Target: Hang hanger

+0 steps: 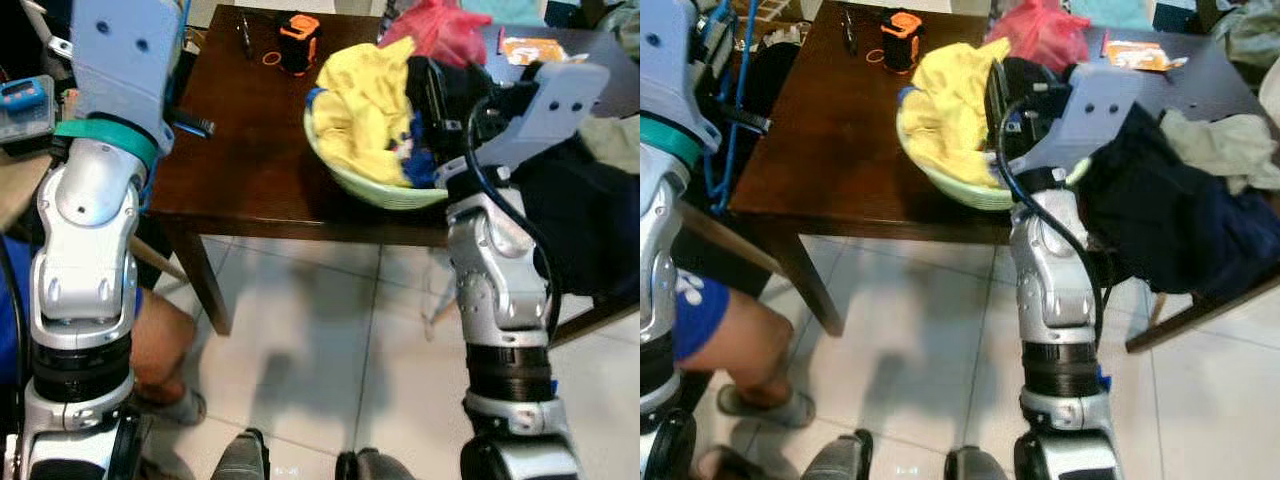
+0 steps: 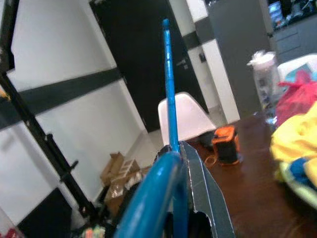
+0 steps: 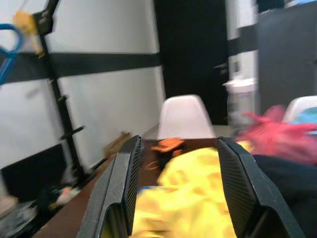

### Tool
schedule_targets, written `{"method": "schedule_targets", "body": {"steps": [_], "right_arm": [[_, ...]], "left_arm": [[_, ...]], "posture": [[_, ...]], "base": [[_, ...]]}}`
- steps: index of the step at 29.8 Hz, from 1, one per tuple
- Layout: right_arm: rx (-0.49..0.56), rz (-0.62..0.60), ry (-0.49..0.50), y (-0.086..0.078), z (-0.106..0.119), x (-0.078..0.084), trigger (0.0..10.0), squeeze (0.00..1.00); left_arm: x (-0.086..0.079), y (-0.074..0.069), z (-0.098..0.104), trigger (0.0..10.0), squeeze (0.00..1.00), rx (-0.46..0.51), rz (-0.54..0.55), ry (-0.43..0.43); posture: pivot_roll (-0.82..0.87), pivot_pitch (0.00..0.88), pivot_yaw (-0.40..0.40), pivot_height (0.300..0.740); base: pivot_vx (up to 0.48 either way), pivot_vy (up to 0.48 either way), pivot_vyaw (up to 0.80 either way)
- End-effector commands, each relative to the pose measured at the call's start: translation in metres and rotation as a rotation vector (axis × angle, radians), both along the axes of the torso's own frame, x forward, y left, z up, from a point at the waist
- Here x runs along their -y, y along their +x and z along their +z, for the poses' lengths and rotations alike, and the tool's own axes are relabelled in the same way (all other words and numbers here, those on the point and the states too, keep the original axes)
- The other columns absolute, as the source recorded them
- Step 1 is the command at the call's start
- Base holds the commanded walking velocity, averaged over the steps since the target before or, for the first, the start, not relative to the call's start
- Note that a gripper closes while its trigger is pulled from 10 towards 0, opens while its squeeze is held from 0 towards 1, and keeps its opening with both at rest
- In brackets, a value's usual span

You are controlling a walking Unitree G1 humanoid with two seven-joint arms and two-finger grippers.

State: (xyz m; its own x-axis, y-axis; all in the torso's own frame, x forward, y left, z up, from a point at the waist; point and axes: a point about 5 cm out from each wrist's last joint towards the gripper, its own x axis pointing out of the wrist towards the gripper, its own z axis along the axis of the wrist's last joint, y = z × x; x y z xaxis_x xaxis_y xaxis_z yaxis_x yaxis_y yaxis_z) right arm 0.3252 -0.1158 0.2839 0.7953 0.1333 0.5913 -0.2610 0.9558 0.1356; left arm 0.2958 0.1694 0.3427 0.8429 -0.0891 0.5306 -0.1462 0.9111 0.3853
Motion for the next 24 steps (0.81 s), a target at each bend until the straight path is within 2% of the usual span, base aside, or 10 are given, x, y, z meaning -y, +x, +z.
{"method": "schedule_targets", "body": {"steps": [1,16,20,22,24], "right_arm": [[-0.007,-0.014,-0.006,0.0,-0.003,0.003,10.0,0.0],[-0.004,-0.015,-0.013,0.002,-0.001,0.006,10.0,0.0],[0.004,-0.045,-0.061,0.002,-0.001,0.009,10.0,0.0],[0.007,-0.084,-0.123,0.004,-0.001,0.012,10.0,0.0],[0.009,-0.096,-0.142,0.005,-0.001,0.013,10.0,0.0]], "left_arm": [[0.0,-0.003,0.0,10.0,0.0,0.013,-0.002,0.001],[0.0,-0.007,-0.001,10.0,0.0,0.016,-0.013,-0.021],[0.0,-0.006,-0.006,10.0,0.0,-0.017,-0.013,-0.01],[0.0,-0.005,-0.012,10.0,0.0,-0.065,-0.038,-0.032],[0.0,-0.005,-0.015,10.0,0.0,-0.083,-0.048,-0.045]], "posture": [[0.1,0.08,0.016,0.74],[0.1,0.087,0.005,0.74],[0.1,0.09,0.002,0.74],[0.1,0.094,-0.001,0.74],[0.1,0.094,-0.002,0.74]], "base": [[0.0,0.0,0.0],[0.0,0.0,0.0],[0.0,0.0,0.0],[0.0,0.0,0.0],[0.0,0.0,0.0]]}}
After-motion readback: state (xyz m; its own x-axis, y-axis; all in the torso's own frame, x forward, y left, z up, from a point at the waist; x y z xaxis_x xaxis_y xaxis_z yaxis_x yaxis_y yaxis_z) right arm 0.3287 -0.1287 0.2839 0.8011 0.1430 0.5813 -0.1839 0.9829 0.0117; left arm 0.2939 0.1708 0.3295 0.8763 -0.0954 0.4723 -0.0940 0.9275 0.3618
